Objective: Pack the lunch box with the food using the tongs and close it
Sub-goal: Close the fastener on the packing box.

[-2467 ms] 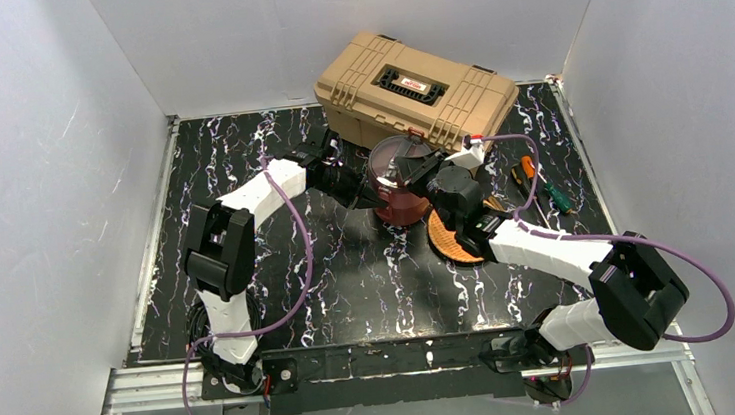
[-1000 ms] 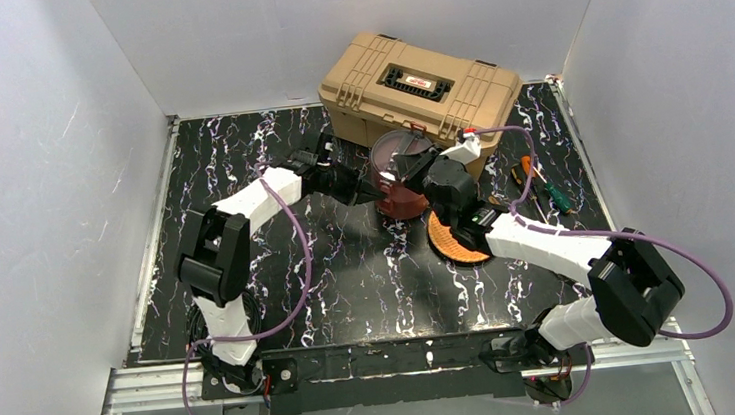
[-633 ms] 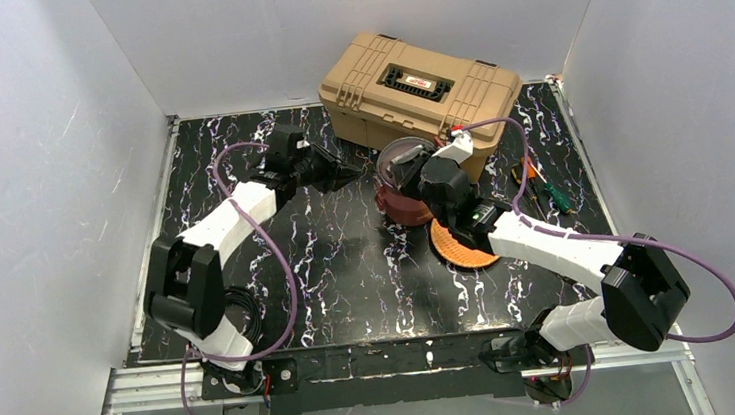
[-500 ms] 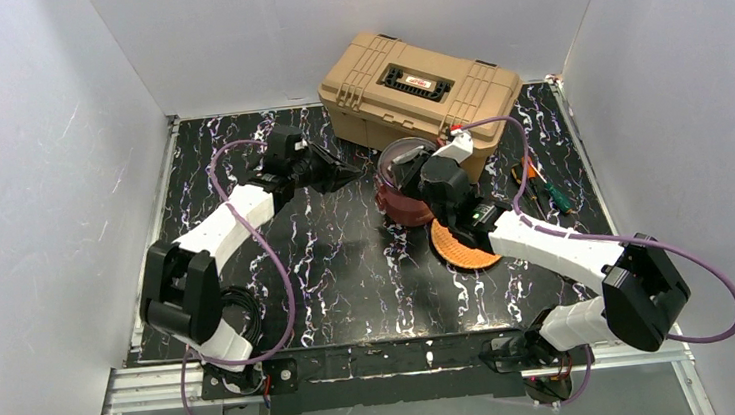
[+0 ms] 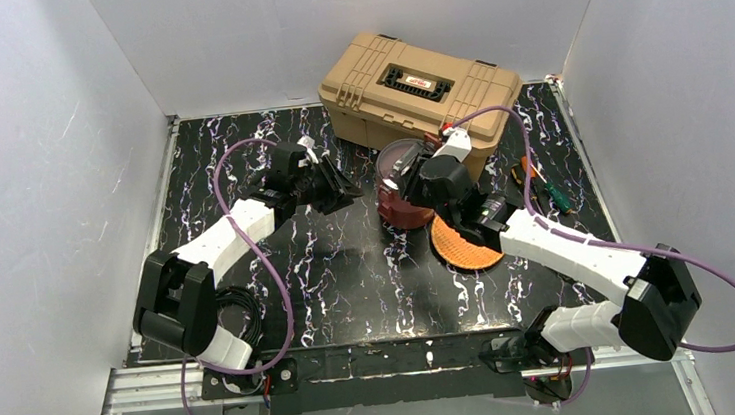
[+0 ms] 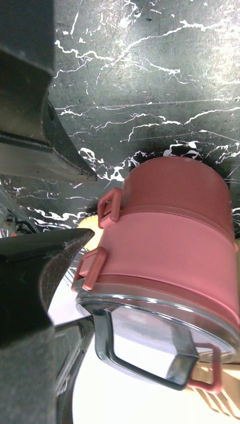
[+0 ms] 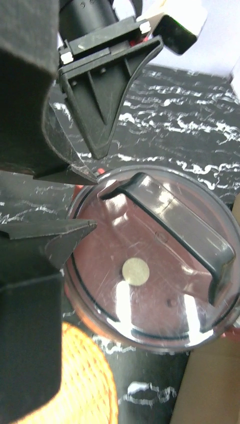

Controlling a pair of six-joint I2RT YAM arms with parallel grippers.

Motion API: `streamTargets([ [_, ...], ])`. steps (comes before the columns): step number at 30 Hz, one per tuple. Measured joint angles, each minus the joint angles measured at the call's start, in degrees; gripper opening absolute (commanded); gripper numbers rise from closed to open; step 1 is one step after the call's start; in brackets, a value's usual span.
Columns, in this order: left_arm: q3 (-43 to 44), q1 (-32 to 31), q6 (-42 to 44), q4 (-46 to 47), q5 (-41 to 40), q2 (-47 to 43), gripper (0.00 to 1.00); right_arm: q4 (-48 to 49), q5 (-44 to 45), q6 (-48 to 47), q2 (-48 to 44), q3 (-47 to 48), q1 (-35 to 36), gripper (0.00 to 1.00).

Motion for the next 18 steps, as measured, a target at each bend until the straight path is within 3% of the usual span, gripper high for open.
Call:
streamTargets([
  [8,0.0,-1.6,5.4,-0.5,-0.1,0.0,0.4,-17.2,0.0,-8.3,-1.3,7.2,-0.2,0.72],
  [18,-1.6,-5.5,7.9,-1.1,-0.2,0.0,0.39,-25.7,-12.6,-18.4,4.0,14.6,-12.2,0.86],
])
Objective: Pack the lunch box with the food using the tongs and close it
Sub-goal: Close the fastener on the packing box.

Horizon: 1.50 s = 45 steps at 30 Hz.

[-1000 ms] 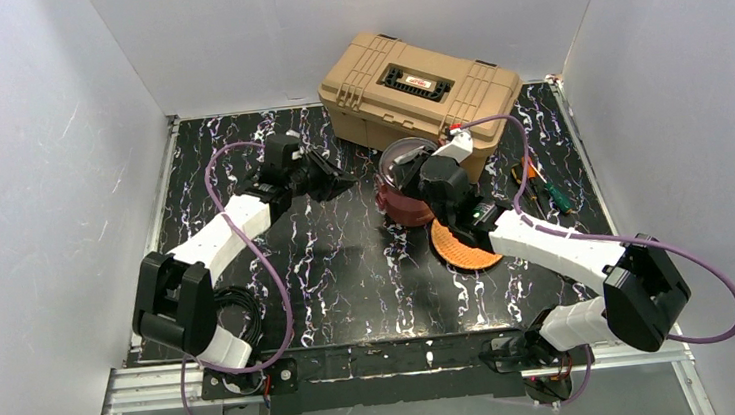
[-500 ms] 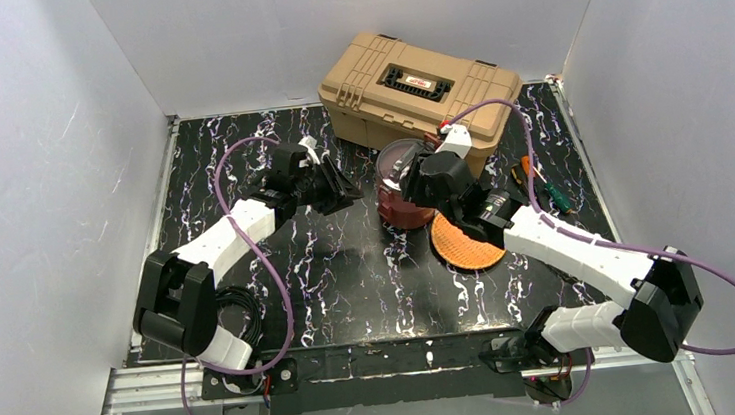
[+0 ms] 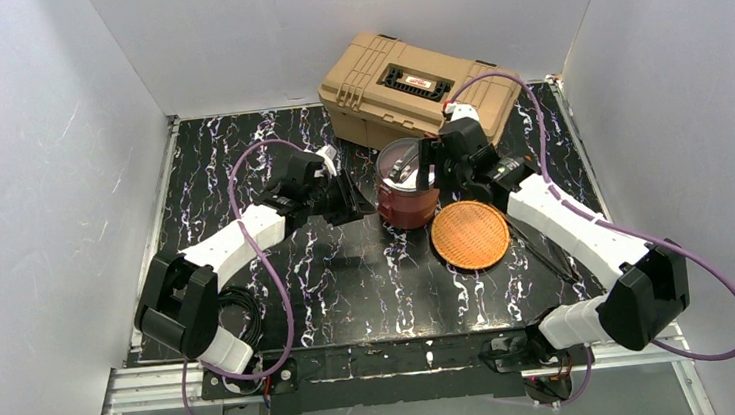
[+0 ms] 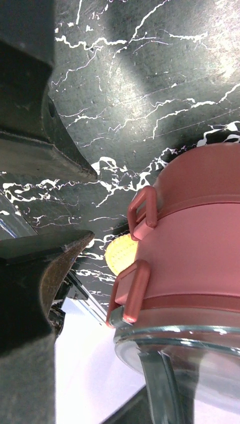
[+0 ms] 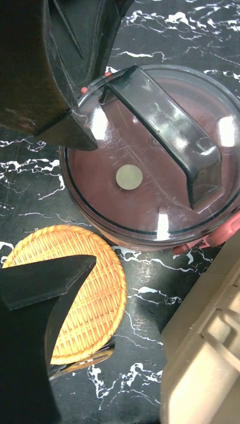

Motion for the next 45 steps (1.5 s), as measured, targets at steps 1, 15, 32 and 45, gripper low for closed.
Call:
streamTargets([
  [1,-0.2,-0.2,0.1,0.0,0.0,0.0,0.4,-0.1,-1.7,-0.9,0.4,0.5,-1.0,0.88],
  [15,-5.2,-0.6,1.0,1.1,0.0,0.0,0.39,-0.3,-15.2,-12.3,2.3,11.0,-6.4,0.91],
  [32,-6.6,-0.8,0.9,4.9,1.4,0.4,0.33,3.7,-21.3,-17.1,7.8,11.5,-6.7,0.82],
  [45,-6.1,-1.7,0.4,5.4,1.6,4.1,0.31,7.5,-23.8,-21.8,11.4,12.0,-6.8,0.74],
])
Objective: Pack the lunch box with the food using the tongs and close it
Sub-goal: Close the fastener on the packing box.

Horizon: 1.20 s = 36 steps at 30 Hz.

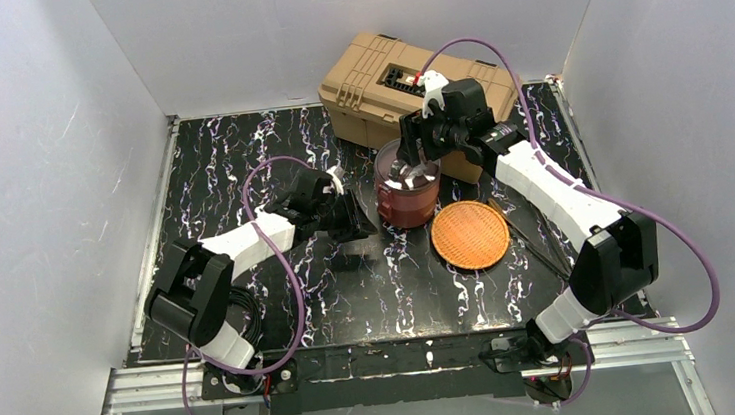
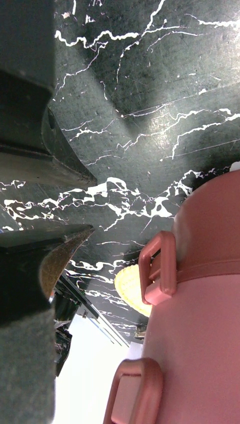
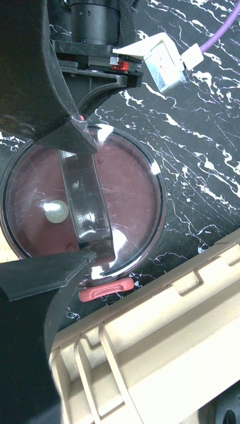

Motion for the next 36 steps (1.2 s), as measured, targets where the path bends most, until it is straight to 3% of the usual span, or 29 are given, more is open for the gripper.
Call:
streamTargets([
  [13,3.8,-0.6,-2.9,0.9,-0.4,5.5,0.28,8.9,0.0,1.1,-1.6,-5.8,-0.3,0.69],
  [36,10.5,-1.7,-10.8,0.9,-5.1,13.2,0.21,15.7,1.1,3.7,-3.6,-11.0,-0.7,0.62],
])
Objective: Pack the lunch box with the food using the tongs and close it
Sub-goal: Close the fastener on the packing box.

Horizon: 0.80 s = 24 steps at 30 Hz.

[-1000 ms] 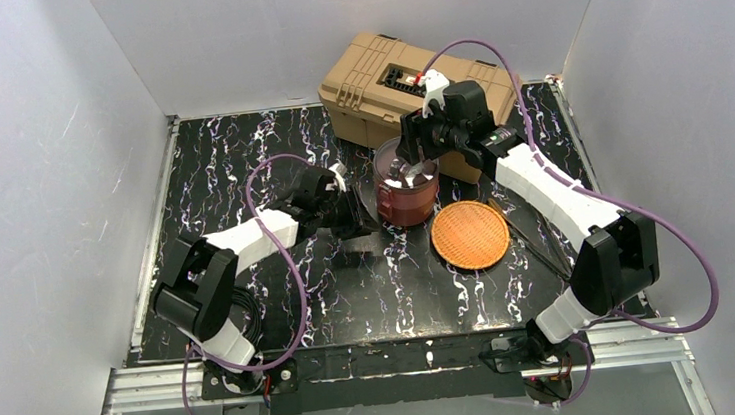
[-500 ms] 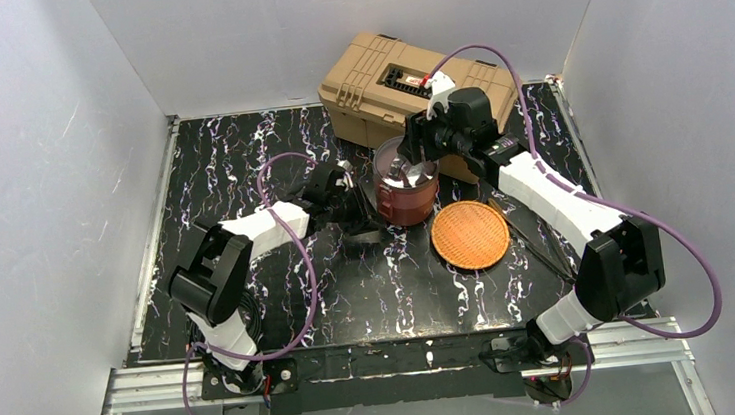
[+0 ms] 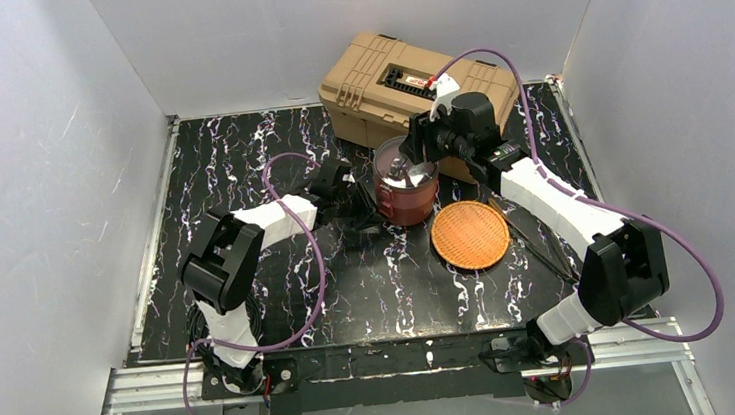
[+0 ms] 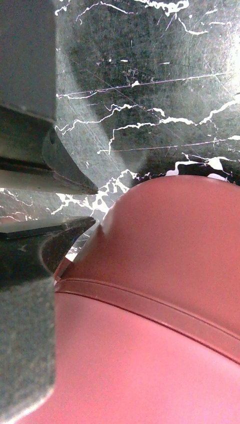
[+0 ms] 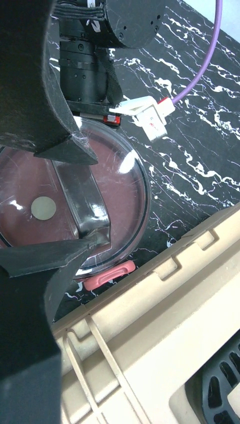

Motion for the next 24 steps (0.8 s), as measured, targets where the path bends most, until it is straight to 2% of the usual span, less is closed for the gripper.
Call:
streamTargets([
  [21,0.6,-0.5,-11.8,0.7,0.2,3.1,0.11,5.6,0.4,1.1,-1.6,-4.3,-0.2,0.58],
  [24,0.9,-0.8,-13.6,0.6,0.2,3.8,0.07,6.4,0.5,1.3,-1.7,-4.8,-0.2,0.58],
])
